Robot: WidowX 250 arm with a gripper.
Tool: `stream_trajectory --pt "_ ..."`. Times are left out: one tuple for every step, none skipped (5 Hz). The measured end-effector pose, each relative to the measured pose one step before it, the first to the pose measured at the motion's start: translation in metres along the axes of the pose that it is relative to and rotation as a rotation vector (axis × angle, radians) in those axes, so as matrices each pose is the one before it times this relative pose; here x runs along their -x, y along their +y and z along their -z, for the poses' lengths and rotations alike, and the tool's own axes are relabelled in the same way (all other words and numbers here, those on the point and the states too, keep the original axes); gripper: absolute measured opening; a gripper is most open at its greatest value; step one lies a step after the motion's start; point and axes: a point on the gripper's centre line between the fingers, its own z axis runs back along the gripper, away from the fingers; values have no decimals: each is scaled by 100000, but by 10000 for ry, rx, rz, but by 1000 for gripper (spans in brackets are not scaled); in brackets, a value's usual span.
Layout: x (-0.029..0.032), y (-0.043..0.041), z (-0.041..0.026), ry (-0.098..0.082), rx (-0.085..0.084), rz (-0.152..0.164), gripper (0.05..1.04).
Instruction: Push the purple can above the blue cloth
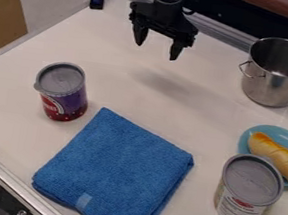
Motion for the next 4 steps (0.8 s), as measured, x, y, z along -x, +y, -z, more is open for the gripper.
stream_trajectory --pt "1213 -167 1119 588 -6 91 999" --pt "193 909 -1429 802 106 617 999" --pt "261 1686 -2419 -40 471 150 999" --pt "725 2129 -1650 -237 208 640 999"
